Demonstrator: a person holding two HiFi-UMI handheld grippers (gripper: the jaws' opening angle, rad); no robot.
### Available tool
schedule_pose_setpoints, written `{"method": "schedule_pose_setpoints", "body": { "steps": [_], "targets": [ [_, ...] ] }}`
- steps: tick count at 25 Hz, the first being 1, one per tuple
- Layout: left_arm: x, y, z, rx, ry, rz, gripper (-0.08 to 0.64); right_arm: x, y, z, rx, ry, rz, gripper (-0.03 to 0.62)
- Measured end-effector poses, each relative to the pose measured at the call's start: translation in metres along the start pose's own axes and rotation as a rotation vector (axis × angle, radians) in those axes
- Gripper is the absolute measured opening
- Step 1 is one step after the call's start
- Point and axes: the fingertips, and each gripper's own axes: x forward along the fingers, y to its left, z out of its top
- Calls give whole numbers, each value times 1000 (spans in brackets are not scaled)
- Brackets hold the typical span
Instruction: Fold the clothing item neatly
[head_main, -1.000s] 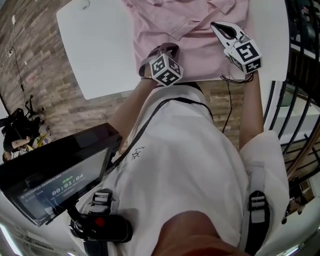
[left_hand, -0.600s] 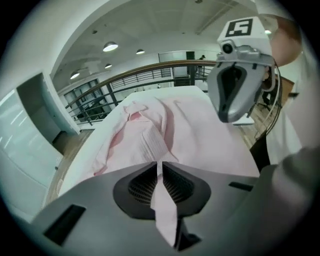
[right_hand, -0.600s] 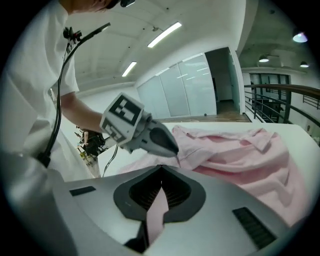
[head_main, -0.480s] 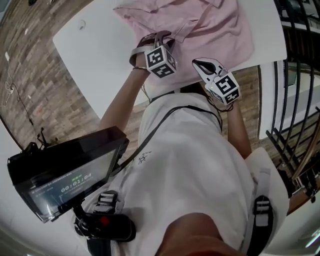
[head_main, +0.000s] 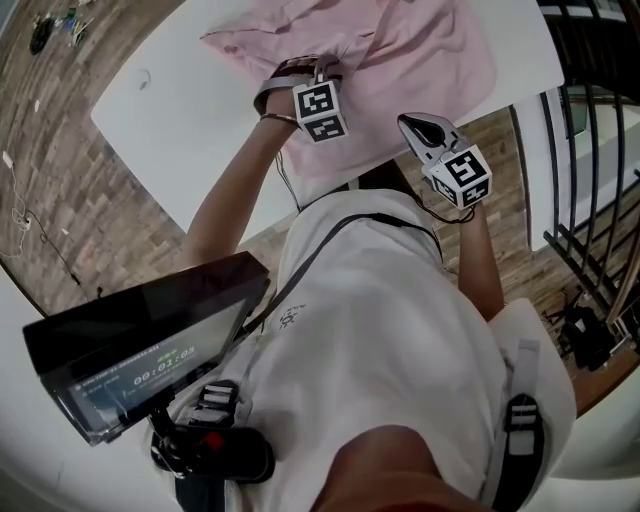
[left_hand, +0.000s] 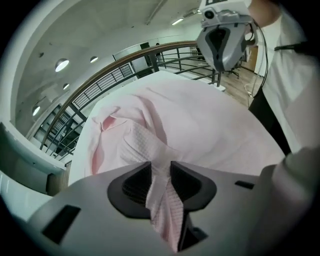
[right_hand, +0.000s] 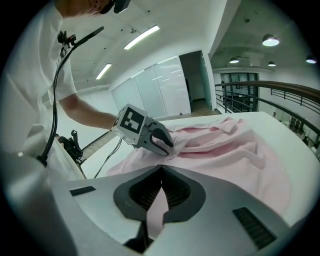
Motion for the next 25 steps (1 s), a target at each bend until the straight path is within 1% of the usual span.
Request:
{"method": "schedule_pose_setpoints", "body": {
  "steps": [2,4,6,8,9,10,11,13,14,15,16,17,19,22,23,24,25],
  "targets": [
    [-8,4,13,-32,-30,-23,24,-9,-6,-3,9,-4,-9,3],
    [-22,13,17,-97,-74,-57,11,-8,-7,-4,16,-4,-15,2],
    [-36,31,14,-190,-118,-81,3,-2,-7,-4,21,-1,-20,2],
    [-46,58,11,-277,-154,-82,3,1,-8,-4,23,1,-23,2],
    [-49,73,11,-295,-165,-78,3,1,-9,-4,23,1,-23,2],
    [-51,83,11,-282,-167,-85,3,2,-9,-4,23,0,-23,2],
    [-53,87,13,-239,-164,-113,3,2,-9,-4,24,-2,-22,2],
    [-56,73,23,-123,-160,-202,3,1,-10,-7,32,-3,-22,2],
    [-55,61,28,-73,-159,-231,8,0,-10,-10,38,0,-23,2],
    [-53,48,33,-31,-156,-243,38,-1,-11,-13,42,4,-25,2],
    [-48,35,34,1,-147,-249,93,-1,-11,-16,46,7,-26,2],
    [-40,21,34,23,-134,-255,125,-1,-12,-17,47,10,-26,2],
    [-21,0,31,57,-99,-257,141,-2,-13,-17,46,10,-29,2],
    [9,-9,17,115,-26,-226,140,-5,-17,-15,46,4,-43,2],
    [15,-9,14,105,-19,-230,140,-6,-18,-16,48,5,-48,2],
    [17,-7,13,70,-28,-245,140,-7,-19,-17,50,6,-53,2],
    [15,-4,13,24,-44,-262,124,-8,-19,-18,53,7,-56,2]
  ]
}}
